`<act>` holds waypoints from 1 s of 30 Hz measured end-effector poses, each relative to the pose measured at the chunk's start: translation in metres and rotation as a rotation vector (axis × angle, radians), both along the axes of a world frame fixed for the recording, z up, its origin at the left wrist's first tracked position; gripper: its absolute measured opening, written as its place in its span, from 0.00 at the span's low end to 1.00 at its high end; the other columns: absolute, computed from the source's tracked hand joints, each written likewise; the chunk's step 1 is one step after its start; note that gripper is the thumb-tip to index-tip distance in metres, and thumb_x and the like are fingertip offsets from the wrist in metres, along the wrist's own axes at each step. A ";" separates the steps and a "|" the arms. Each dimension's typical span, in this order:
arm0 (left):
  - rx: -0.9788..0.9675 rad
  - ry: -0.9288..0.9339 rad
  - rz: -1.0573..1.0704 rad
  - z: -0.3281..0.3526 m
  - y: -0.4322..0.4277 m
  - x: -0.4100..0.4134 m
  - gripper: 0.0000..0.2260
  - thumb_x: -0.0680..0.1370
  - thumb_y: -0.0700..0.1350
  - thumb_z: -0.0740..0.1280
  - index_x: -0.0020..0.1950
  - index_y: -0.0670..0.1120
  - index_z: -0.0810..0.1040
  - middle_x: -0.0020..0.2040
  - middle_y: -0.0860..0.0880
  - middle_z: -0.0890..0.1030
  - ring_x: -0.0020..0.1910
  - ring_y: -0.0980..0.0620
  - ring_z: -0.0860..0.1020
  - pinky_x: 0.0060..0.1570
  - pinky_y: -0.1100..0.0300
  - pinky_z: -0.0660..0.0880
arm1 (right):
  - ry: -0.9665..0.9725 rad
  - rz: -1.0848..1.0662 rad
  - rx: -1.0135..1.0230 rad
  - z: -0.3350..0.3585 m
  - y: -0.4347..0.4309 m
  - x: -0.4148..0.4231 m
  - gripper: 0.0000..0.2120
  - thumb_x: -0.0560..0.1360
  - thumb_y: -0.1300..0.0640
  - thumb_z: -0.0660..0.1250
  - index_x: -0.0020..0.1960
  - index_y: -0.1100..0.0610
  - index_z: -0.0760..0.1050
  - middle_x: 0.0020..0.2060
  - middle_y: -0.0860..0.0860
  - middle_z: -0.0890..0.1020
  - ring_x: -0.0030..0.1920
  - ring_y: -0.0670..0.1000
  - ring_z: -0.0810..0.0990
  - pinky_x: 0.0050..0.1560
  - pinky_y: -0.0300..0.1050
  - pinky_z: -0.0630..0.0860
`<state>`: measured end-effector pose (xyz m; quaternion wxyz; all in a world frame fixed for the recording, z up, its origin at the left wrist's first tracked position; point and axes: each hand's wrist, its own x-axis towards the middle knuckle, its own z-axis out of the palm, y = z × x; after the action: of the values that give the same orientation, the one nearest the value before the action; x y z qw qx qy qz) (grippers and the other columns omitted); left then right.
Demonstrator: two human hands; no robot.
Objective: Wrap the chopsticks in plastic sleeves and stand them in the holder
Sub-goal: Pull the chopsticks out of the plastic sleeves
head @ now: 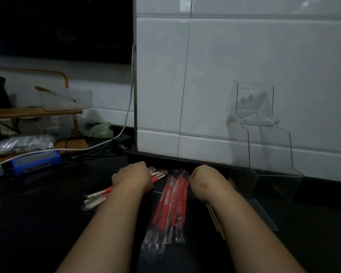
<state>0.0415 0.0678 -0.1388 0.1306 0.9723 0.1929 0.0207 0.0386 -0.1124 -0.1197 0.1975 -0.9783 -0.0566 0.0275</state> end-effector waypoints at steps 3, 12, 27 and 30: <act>0.010 -0.031 0.023 0.000 0.000 0.001 0.16 0.75 0.49 0.68 0.63 0.54 0.77 0.61 0.48 0.79 0.60 0.44 0.77 0.55 0.51 0.72 | -0.016 0.002 0.017 -0.001 0.000 0.001 0.12 0.75 0.63 0.62 0.54 0.60 0.82 0.52 0.58 0.83 0.53 0.58 0.82 0.55 0.48 0.79; 0.076 -0.002 0.120 0.003 -0.004 -0.002 0.17 0.76 0.46 0.67 0.65 0.48 0.77 0.65 0.45 0.77 0.66 0.43 0.73 0.62 0.49 0.67 | -0.005 0.012 0.049 -0.001 0.002 0.002 0.12 0.74 0.64 0.63 0.52 0.59 0.82 0.50 0.58 0.83 0.52 0.58 0.82 0.56 0.51 0.79; 0.131 0.037 0.000 0.005 -0.010 -0.006 0.22 0.77 0.55 0.67 0.69 0.49 0.74 0.69 0.46 0.69 0.69 0.42 0.64 0.65 0.47 0.62 | -0.054 0.051 0.069 -0.001 0.004 0.000 0.12 0.75 0.63 0.63 0.53 0.58 0.83 0.51 0.57 0.84 0.52 0.56 0.82 0.56 0.48 0.79; 0.113 0.058 0.001 0.006 -0.011 -0.005 0.23 0.77 0.56 0.67 0.70 0.48 0.73 0.69 0.46 0.69 0.69 0.42 0.64 0.66 0.47 0.62 | -0.052 0.055 0.072 0.000 0.004 0.000 0.11 0.75 0.63 0.63 0.53 0.58 0.83 0.51 0.56 0.84 0.52 0.56 0.82 0.56 0.48 0.79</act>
<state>0.0361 0.0566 -0.1330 0.0698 0.9782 0.1954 0.0035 0.0389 -0.1086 -0.1198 0.2301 -0.9690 -0.0895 0.0054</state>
